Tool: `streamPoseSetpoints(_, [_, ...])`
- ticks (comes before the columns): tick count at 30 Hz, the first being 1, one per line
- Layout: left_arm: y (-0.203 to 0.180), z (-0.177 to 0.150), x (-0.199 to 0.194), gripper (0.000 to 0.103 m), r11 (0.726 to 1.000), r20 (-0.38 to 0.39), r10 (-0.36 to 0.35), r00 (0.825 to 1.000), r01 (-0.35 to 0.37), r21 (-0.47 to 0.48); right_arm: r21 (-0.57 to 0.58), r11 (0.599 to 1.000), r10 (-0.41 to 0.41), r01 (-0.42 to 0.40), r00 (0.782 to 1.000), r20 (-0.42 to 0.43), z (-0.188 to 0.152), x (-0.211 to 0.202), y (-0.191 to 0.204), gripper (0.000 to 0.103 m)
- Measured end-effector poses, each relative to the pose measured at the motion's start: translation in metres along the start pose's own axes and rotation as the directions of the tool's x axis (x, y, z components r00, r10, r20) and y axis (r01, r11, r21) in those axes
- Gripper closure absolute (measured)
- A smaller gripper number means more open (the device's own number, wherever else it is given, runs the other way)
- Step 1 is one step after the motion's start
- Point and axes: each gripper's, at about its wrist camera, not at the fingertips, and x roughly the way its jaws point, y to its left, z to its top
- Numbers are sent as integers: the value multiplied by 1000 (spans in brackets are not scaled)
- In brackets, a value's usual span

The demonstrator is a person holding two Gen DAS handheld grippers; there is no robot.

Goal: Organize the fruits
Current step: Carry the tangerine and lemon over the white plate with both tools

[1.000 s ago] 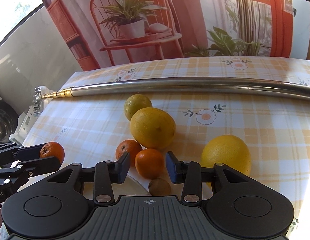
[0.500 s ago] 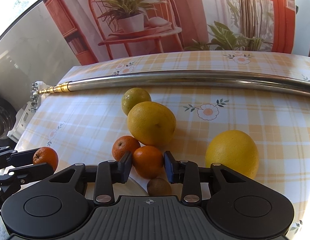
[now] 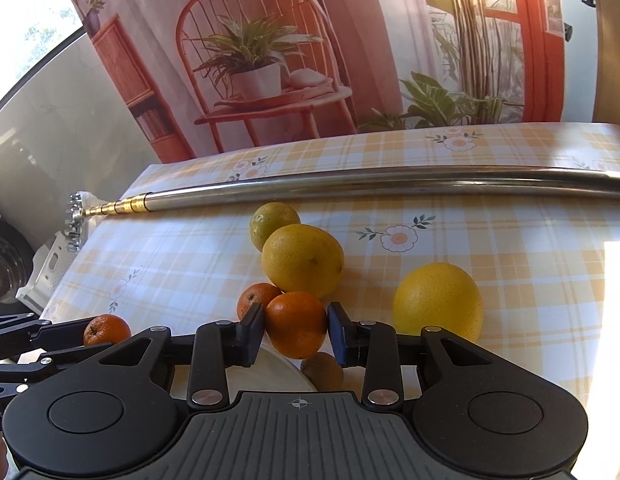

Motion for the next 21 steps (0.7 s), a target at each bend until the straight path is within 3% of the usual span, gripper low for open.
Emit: streamPoseSetpoints(21, [-25,-29,-36,68,999,-20,14,1000,-13,37,32,999,25,-29,994,110,-42,-66,9,72])
